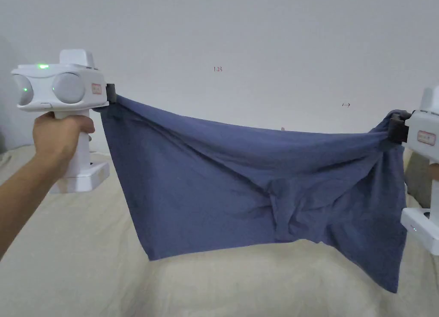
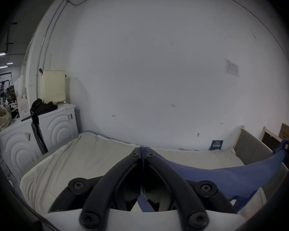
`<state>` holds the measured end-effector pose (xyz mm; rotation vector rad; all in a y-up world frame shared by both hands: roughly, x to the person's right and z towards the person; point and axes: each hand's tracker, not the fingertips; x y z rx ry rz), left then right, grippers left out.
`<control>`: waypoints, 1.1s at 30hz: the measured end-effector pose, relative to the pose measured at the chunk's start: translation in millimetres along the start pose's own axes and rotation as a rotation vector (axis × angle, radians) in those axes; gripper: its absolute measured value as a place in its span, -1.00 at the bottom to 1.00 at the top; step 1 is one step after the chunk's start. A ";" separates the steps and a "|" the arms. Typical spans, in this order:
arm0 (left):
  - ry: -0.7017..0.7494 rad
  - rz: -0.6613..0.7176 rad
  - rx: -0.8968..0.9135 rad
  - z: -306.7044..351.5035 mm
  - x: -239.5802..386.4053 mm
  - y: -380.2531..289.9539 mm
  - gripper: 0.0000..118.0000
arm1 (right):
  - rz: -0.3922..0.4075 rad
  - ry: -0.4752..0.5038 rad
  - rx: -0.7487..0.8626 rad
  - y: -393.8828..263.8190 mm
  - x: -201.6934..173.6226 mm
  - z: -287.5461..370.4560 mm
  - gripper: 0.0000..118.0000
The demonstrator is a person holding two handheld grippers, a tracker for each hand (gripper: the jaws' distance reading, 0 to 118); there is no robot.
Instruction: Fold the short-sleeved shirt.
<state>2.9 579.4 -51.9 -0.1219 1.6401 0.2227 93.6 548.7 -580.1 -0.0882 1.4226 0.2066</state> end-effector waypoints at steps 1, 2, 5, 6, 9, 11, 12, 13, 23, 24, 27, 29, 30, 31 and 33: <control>0.011 0.007 0.009 -9.3 -1.9 0.9 -0.96 | -0.006 0.001 0.001 0.2 0.6 -5.3 -0.83; 0.025 0.015 0.013 -17.2 -2.1 1.1 -0.96 | -0.012 0.004 -0.001 -1.0 2.4 -14.6 -0.83; 0.041 0.037 -0.033 -38.4 -4.5 -11.9 -0.96 | -0.023 0.012 -0.012 -12.2 0.1 -33.2 -0.83; 0.045 0.035 -0.035 -44.6 -5.0 -20.6 -0.96 | -0.028 0.015 -0.017 -19.2 -2.6 -38.9 -0.83; 0.061 0.010 -0.053 -60.0 -9.0 -52.6 -0.96 | -0.034 0.025 -0.047 -46.8 -14.8 -52.2 -0.83; 0.074 -0.009 -0.101 -66.7 -13.8 -79.7 -0.96 | -0.038 0.026 -0.080 -70.5 -24.3 -56.0 -0.83; 0.082 -0.027 -0.116 -68.5 -18.0 -95.1 -0.96 | -0.048 0.029 -0.101 -85.6 -28.0 -56.9 -0.83; 0.086 -0.025 -0.138 -68.5 -22.5 -111.9 -0.96 | -0.057 0.034 -0.117 -100.3 -31.0 -56.8 -0.83; 0.102 -0.035 -0.402 7.5 -79.6 -292.6 -0.96 | -0.083 0.082 -0.372 -258.5 -49.5 3.2 -0.83; 0.104 -0.035 -0.439 21.3 -85.5 -310.0 -0.96 | -0.112 0.081 -0.397 -273.0 -48.8 15.2 -0.83; 0.098 -0.022 -0.506 65.9 -99.4 -352.3 -0.96 | -0.168 0.073 -0.448 -310.8 -45.7 55.3 -0.83; 0.098 -0.026 -0.529 85.9 -112.9 -379.2 -0.96 | -0.177 0.053 -0.481 -330.6 -46.5 82.0 -0.83; 0.092 -0.032 -0.542 100.6 -117.0 -390.4 -0.96 | -0.188 0.038 -0.496 -340.8 -47.6 97.2 -0.83; 0.090 -0.038 -0.552 113.8 -119.9 -400.4 -0.96 | -0.207 0.032 -0.513 -349.8 -48.5 113.5 -0.83; 0.086 -0.077 -0.617 139.6 -124.1 -421.1 -0.96 | -0.241 0.014 -0.545 -367.9 -47.1 138.8 -0.83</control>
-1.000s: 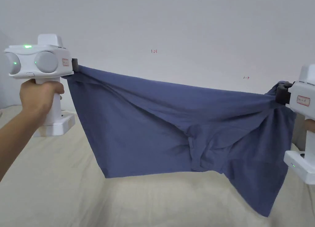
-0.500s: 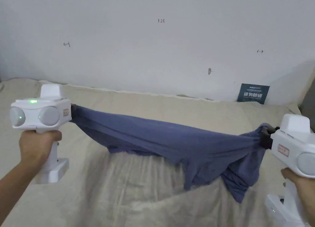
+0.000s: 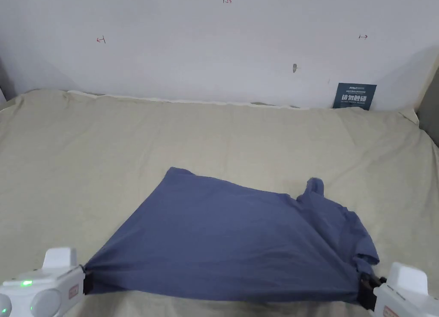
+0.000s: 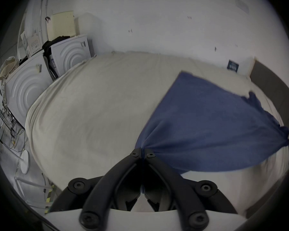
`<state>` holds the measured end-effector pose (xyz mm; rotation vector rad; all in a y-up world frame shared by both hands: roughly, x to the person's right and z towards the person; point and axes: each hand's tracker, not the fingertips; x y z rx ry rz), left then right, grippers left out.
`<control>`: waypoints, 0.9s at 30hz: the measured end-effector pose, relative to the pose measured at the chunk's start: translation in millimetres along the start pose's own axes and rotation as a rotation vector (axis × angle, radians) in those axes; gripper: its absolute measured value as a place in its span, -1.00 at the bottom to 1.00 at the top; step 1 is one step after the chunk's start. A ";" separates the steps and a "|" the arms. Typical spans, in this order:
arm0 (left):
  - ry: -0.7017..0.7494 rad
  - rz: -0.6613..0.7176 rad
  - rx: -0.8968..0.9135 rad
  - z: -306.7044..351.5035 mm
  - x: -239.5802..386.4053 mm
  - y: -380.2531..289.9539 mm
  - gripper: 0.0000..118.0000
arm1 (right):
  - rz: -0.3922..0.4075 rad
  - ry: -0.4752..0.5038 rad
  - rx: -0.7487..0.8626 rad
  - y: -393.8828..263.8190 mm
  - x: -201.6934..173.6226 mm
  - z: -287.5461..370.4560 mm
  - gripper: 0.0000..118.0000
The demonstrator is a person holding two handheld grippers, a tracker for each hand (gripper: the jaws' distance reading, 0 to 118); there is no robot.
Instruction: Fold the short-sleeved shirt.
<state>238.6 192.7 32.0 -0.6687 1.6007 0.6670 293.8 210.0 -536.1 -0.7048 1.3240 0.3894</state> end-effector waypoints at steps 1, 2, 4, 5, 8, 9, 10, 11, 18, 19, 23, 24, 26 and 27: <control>0.005 0.002 -0.012 3.4 -3.3 -13.5 -0.96 | -0.013 -0.009 -0.016 -12.8 3.2 5.8 -0.83; 0.006 -0.001 -0.031 5.3 -6.2 -23.3 -0.96 | -0.014 -0.013 -0.028 -23.5 4.4 11.4 -0.83; 0.016 -0.010 -0.067 11.0 -9.6 -42.6 -0.96 | -0.012 -0.033 -0.058 -42.7 9.2 17.7 -0.83; 0.023 -0.018 -0.082 12.4 -11.3 -50.0 -0.96 | -0.012 -0.037 -0.073 -51.2 11.9 18.6 -0.83; 0.025 -0.031 -0.164 12.7 -12.9 -66.3 -0.96 | -0.035 -0.064 -0.159 -75.9 16.4 18.2 -0.83; 0.025 -0.032 -0.192 10.5 -12.9 -69.9 -0.96 | -0.038 -0.072 -0.191 -82.7 18.1 14.5 -0.83; 0.030 -0.032 -0.194 7.9 -13.0 -72.4 -0.96 | -0.033 -0.079 -0.225 -88.1 15.4 13.4 -0.83; 0.032 -0.036 -0.216 3.8 -13.2 -74.3 -0.96 | -0.035 -0.085 -0.252 -92.5 15.8 9.4 -0.83; 0.024 0.023 -0.251 4.8 -9.2 -64.9 -0.54 | 0.006 -0.083 -0.247 -75.3 7.8 16.2 -0.59; 0.006 0.053 -0.246 8.7 -10.0 -58.8 -0.39 | 0.023 -0.081 -0.218 -67.1 5.7 21.6 -0.54; -0.089 0.141 -0.046 42.6 -2.8 -25.3 0.95 | 0.103 -0.052 -0.037 -22.9 -9.2 53.4 0.52; -0.100 0.134 0.014 58.7 4.5 -13.0 0.90 | 0.116 -0.050 0.023 -11.6 -14.5 63.8 0.66; -0.104 0.108 0.116 80.0 16.5 7.9 0.84 | 0.146 -0.044 0.132 10.7 -28.2 86.5 0.70; -0.111 0.085 0.178 92.9 24.0 18.6 0.84 | 0.162 -0.044 0.181 22.3 -34.4 97.7 0.70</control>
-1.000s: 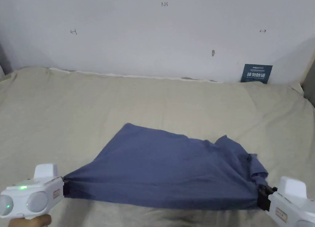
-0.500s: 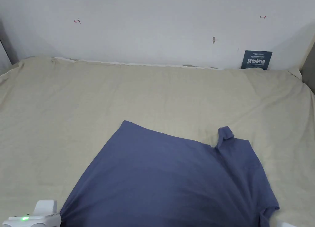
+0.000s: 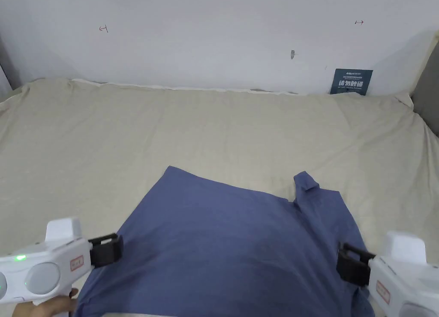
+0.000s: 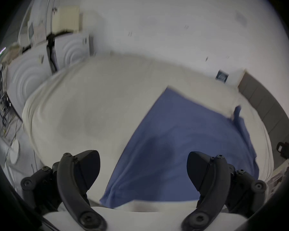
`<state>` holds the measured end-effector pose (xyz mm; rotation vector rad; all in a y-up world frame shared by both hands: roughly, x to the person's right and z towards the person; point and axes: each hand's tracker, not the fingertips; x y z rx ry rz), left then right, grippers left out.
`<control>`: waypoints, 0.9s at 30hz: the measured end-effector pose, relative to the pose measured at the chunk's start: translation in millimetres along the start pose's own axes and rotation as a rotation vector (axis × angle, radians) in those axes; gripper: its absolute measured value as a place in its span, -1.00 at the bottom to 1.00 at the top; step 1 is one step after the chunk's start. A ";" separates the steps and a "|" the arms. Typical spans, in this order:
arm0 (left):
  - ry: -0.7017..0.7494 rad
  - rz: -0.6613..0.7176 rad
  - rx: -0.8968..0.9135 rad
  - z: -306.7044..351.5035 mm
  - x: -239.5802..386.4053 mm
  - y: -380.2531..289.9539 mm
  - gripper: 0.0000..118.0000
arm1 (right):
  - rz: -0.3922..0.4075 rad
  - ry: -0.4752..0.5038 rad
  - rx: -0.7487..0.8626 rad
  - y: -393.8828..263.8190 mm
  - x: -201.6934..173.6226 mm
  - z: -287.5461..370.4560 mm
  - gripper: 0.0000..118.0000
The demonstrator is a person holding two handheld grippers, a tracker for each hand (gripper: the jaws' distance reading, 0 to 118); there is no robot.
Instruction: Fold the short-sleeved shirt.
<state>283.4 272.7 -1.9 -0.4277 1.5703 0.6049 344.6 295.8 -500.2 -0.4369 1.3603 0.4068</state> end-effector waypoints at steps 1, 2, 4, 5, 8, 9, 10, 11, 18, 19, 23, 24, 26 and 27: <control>-0.012 -0.018 0.053 8.4 8.5 9.5 0.84 | 0.009 0.001 0.044 10.6 -2.9 7.6 0.70; -0.025 -0.039 0.114 17.9 18.0 20.1 0.84 | 0.015 0.004 0.095 21.8 -6.1 16.0 0.71; -0.029 -0.054 0.215 33.9 35.1 36.8 0.84 | 0.027 0.004 0.167 36.9 -11.4 27.2 0.71; -0.033 -0.061 0.257 40.7 43.6 44.4 0.84 | 0.029 0.002 0.196 43.2 -14.3 32.6 0.71; -0.038 -0.076 0.387 57.0 64.6 55.8 0.76 | 0.033 -0.001 0.262 54.3 -21.5 42.7 0.63; -0.041 -0.079 0.424 57.8 69.7 57.5 0.62 | 0.034 -0.007 0.270 57.0 -24.1 45.3 0.49; -0.046 -0.089 0.461 60.0 74.9 57.2 0.38 | 0.034 -0.017 0.286 58.0 -25.5 47.4 0.25; -0.046 -0.097 0.487 61.3 80.2 56.7 -0.18 | 0.032 -0.033 0.315 56.7 -26.8 46.9 -0.25; -0.106 -0.118 0.411 30.7 98.8 67.6 -1.00 | -0.010 -0.064 0.344 57.9 -22.3 39.6 -0.98; -0.106 -0.123 0.399 24.3 100.6 70.9 -1.00 | -0.007 -0.071 0.343 56.7 -21.0 36.0 -0.98; -0.130 -0.150 0.318 -18.6 110.7 90.5 -1.00 | -0.008 -0.084 0.328 57.6 -21.9 30.2 -0.98; -0.139 -0.163 0.282 -34.7 113.3 97.0 -1.00 | -0.011 -0.088 0.322 58.0 -21.4 28.0 -0.98; -0.145 -0.176 0.231 -70.0 116.6 109.1 -1.00 | -0.014 -0.091 0.309 58.8 -20.2 22.2 -0.98; -0.144 -0.195 0.187 -91.9 118.6 116.4 -1.00 | -0.016 -0.096 0.302 72.9 -15.3 -7.8 -0.98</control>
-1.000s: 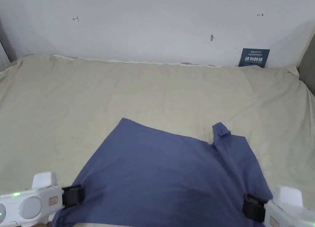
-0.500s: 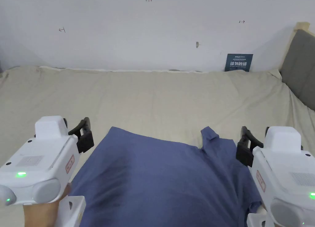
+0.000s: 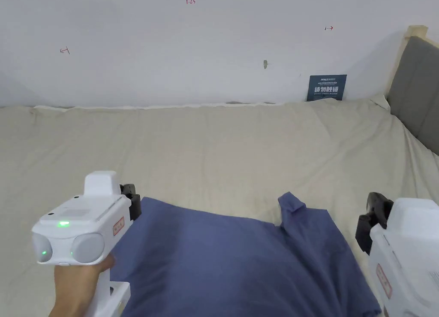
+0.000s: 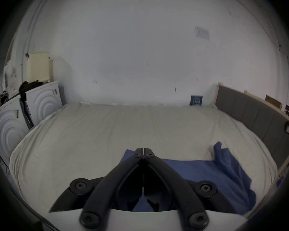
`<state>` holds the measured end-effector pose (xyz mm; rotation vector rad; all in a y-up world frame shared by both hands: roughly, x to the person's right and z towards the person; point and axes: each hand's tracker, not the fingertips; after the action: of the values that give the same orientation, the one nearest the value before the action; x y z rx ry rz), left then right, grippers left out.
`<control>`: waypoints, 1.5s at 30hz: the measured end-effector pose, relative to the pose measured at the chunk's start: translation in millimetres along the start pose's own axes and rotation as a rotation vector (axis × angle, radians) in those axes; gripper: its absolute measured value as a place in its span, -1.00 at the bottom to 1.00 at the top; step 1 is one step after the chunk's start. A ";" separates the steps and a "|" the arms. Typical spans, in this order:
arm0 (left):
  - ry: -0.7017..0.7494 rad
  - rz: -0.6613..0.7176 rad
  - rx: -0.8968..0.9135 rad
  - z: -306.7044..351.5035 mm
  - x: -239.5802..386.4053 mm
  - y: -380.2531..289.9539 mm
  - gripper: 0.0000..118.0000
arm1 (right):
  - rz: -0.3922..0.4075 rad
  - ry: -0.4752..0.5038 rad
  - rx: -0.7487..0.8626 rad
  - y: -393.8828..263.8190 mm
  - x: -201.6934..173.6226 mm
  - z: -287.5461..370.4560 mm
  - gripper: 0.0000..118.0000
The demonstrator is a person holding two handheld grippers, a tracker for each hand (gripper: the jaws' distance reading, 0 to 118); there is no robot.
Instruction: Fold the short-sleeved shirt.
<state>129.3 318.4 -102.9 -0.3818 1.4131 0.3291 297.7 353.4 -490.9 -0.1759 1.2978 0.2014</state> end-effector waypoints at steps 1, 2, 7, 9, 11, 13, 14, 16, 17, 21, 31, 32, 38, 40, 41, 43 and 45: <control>-0.001 0.003 -0.041 -20.8 -2.8 2.9 -1.00 | -0.001 -0.004 -0.007 -0.5 0.6 -8.8 -0.98; -0.016 0.011 -0.088 -43.4 -7.1 4.7 -1.00 | -0.003 -0.008 -0.013 -1.3 1.2 -17.3 -0.98; -0.011 -0.024 -0.262 -151.9 -21.9 7.3 -1.00 | -0.006 -0.027 -0.057 -21.0 6.8 -73.3 -0.98; 0.002 -0.006 -0.300 -188.1 -27.1 4.4 -0.89 | -0.008 -0.035 -0.082 -27.5 6.9 -91.6 -0.98; -0.008 -0.014 -0.377 -221.6 -35.3 -1.6 -0.04 | -0.009 -0.042 -0.103 -36.0 8.5 -107.2 -0.98; 0.000 -0.033 -0.487 -253.5 -38.1 -10.0 0.78 | -0.012 -0.046 -0.126 -42.9 5.4 -118.8 -0.98; 0.031 -0.038 -0.524 -265.5 -40.1 -16.1 0.90 | -0.013 -0.047 -0.138 -47.3 6.1 -124.9 -0.98; 0.051 -0.059 -0.537 -279.2 -39.2 -26.6 0.74 | -0.004 -0.057 -0.165 -55.0 5.8 -134.4 -0.98; 0.047 -0.063 -0.528 -285.2 -38.1 -31.1 0.61 | -0.003 -0.060 -0.178 -59.0 6.7 -138.4 -0.97; -0.022 -0.036 -0.565 -291.2 -31.5 -46.0 0.11 | -0.008 -0.065 -0.245 -72.4 14.1 -150.4 -0.97; -0.021 -0.047 -0.427 -237.9 -18.6 -23.6 -0.93 | -0.095 -0.023 -0.671 -117.7 53.0 -229.8 0.62; -0.038 -0.026 -0.408 -228.9 -18.6 -19.7 -0.93 | -0.092 -0.020 -0.686 -125.3 54.8 -239.0 0.81; -0.069 -0.046 -0.364 -172.5 -10.6 1.1 -0.93 | -0.014 -0.051 -0.816 -161.8 42.4 -260.3 0.38; -0.073 -0.053 -0.358 -159.8 -9.8 4.6 -0.93 | -0.001 -0.057 -0.775 -164.0 36.7 -254.9 0.34; -0.075 -0.061 -0.351 -154.7 -9.4 6.2 -0.93 | -0.005 -0.052 -0.781 -161.4 35.9 -254.3 0.24; -0.070 -0.051 -0.341 -159.1 -20.0 5.0 -0.93 | -0.018 -0.046 -0.791 -153.8 33.7 -253.8 -0.22; -0.057 -0.043 -0.330 -150.2 -21.1 6.0 -0.93 | 0.067 -0.073 -0.781 -152.0 32.3 -256.0 -0.95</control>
<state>-9.5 256.9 -99.6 -0.6662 1.2936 0.5369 104.0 145.9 -586.5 -0.7803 1.0970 0.7628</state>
